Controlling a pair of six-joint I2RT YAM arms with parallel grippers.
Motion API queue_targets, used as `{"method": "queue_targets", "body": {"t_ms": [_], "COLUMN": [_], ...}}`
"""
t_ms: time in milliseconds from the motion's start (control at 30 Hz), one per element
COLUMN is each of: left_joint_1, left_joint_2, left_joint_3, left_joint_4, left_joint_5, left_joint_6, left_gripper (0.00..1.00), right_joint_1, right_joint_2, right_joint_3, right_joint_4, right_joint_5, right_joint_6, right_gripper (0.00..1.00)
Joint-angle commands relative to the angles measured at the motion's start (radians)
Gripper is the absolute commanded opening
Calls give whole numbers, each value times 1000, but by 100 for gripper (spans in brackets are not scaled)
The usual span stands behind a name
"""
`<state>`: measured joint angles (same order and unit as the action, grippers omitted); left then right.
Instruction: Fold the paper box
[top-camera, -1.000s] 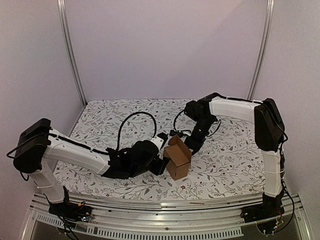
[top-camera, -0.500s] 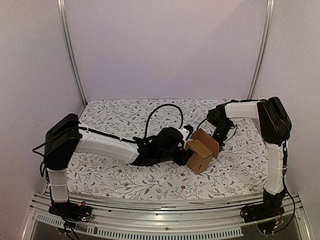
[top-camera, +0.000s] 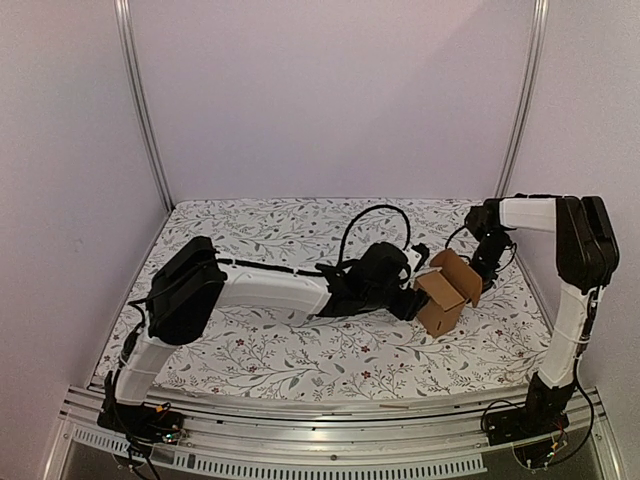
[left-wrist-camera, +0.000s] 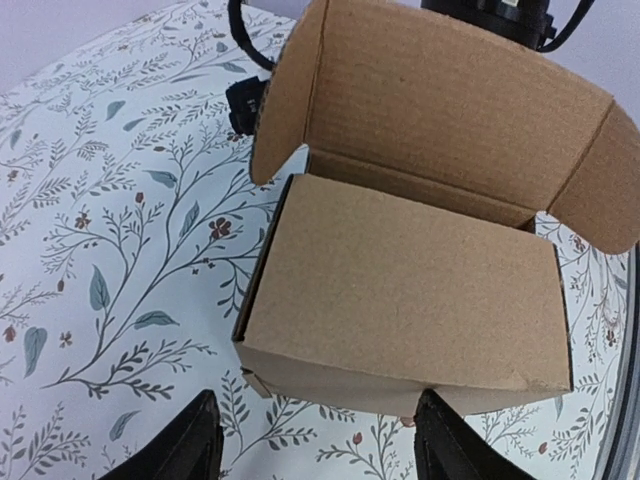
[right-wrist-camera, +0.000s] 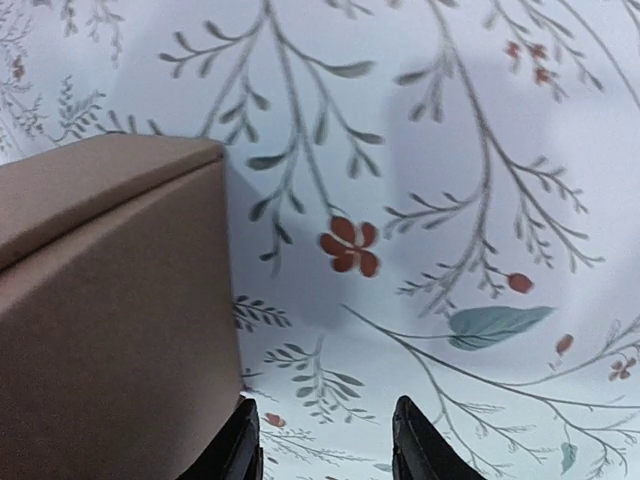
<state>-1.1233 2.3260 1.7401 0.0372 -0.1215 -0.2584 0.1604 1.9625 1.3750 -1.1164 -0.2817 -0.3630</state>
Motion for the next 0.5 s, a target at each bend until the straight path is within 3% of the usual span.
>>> {"method": "queue_targets", "body": {"t_ms": [0, 200, 467], "left_joint_1": [33, 33, 38], "left_joint_2": [74, 139, 151], "left_joint_3": [101, 207, 214], "left_joint_4": [-15, -9, 10], "left_joint_5": [72, 114, 144], "left_joint_6": [-22, -45, -53], "left_gripper": [65, 65, 66], "right_joint_1": [-97, -206, -151], "right_joint_2": [25, 15, -67], "right_joint_3": [1, -22, -82], "right_joint_4": [33, 47, 20], "right_joint_5": [169, 172, 58], "right_joint_6": [-23, -84, -89], "right_gripper": [43, 43, 44]}}
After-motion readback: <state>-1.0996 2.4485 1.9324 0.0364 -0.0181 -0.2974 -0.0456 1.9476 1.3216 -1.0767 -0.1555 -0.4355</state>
